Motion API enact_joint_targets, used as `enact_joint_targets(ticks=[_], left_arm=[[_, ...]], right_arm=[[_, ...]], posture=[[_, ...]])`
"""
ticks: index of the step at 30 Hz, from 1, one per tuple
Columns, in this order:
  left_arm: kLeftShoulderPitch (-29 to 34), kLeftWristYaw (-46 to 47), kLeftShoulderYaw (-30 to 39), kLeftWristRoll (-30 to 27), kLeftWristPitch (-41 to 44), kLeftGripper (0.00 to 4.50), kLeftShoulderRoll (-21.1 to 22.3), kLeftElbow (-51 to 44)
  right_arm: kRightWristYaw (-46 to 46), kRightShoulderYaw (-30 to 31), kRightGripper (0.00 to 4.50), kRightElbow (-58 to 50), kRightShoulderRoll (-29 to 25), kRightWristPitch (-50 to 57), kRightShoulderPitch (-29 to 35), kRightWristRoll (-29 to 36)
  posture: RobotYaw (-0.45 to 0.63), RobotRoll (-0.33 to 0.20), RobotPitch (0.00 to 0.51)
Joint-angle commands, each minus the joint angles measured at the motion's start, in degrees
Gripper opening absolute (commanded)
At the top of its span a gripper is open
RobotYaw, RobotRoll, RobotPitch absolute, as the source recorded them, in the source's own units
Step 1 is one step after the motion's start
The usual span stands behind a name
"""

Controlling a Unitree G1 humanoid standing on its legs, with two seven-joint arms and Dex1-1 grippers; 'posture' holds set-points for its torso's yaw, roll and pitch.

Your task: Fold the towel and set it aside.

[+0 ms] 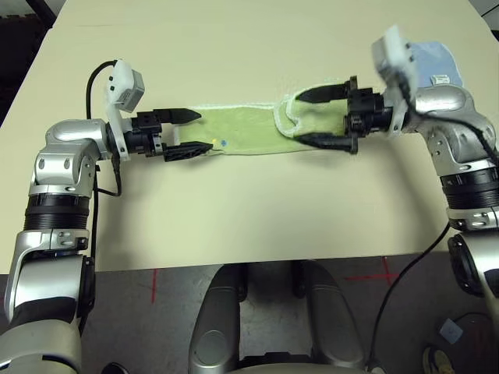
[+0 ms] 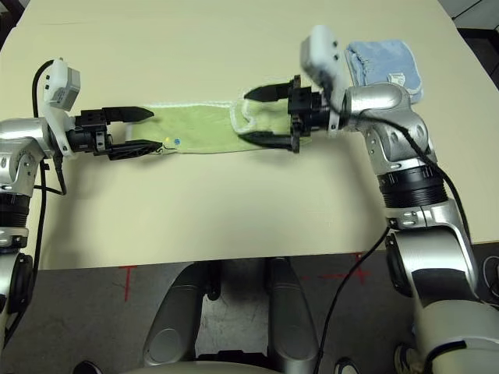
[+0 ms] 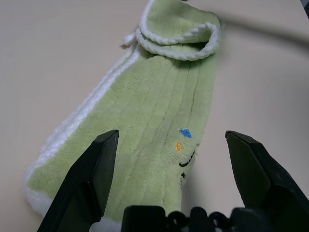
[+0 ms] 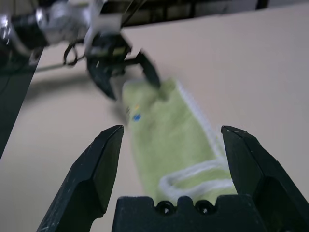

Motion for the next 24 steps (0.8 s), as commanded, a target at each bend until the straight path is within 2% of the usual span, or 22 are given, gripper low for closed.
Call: enact_joint_targets(ticks=[1, 4, 10, 11, 13, 17, 23, 24], left_arm=[[0.2, 0.0, -0.1, 0.2, -0.6, 4.50, 0.0, 0.3], [0.1, 0.3, -0.1, 0.3, -1.0, 4.50, -0.1, 0.8], [0.7, 1.4, -0.2, 0.0, -0.5, 4.50, -0.8, -0.4], [0.9, 1.5, -0.1, -0.1, -0.3, 4.50, -0.9, -0.8], [1.2, 1.6, 0.0, -0.3, -0.1, 4.50, -0.9, -1.3], [1.6, 1.5, 0.3, -0.3, -0.6, 4.50, -0.7, -0.8], [1.2, 1.7, 0.8, 0.0, -3.4, 4.50, -1.2, 2.3], [1.1, 1.9, 1.0, 0.0, -4.1, 4.50, -1.3, 2.6]], right_arm=[[-0.9, -5.3, 4.48, 5.7, -2.8, -2.8, 0.6, 1.1], [-0.1, -7.4, 4.48, 12.8, -5.1, -10.9, 1.9, -1.0], [-0.8, -8.3, 4.48, 21.4, -4.8, -22.4, 4.2, -3.4], [-0.5, -8.3, 4.31, 22.1, -4.7, -23.9, 4.7, -3.6], [0.2, -8.1, 3.89, 22.9, -4.6, -25.6, 5.5, -3.6], [3.0, -6.3, 2.32, 24.8, -4.2, -29.3, 5.6, -4.8], [6.3, -3.4, 0.04, 27.7, -1.0, -31.5, 1.8, -6.3], [6.5, -3.0, 0.04, 28.7, -0.4, -31.9, 0.9, -6.8]], posture=[[0.02, 0.000, 0.320], [0.01, 0.000, 0.322], [0.02, 0.000, 0.326], [0.02, 0.000, 0.326], [0.03, 0.000, 0.326], [0.03, 0.000, 0.327], [0.05, 0.000, 0.329], [0.05, 0.000, 0.329]])
